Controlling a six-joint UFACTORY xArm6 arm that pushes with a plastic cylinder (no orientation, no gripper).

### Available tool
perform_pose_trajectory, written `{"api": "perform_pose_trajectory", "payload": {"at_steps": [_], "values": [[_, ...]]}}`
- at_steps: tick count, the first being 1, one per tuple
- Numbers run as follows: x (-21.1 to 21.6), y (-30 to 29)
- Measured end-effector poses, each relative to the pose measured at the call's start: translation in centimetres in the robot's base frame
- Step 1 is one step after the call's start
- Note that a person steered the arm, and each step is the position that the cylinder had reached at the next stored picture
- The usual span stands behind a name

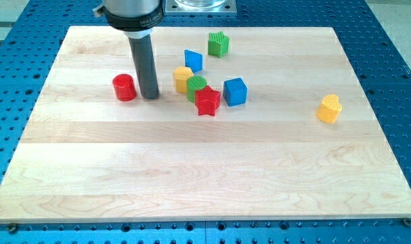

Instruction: Separate the hexagon from the triangle

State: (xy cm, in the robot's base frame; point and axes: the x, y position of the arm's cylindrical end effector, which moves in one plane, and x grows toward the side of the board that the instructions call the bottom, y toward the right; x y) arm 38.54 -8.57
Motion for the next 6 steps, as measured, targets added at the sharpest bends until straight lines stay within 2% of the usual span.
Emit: {"api": "perform_pose_trajectory", "payload": {"at_steps": [1, 3, 4, 5, 6], "values": [[-1.1, 5.5], [-2.9, 3.0], [-5.7, 6.6], [-5.7, 13.2], [-3.3, 20.7]]}}
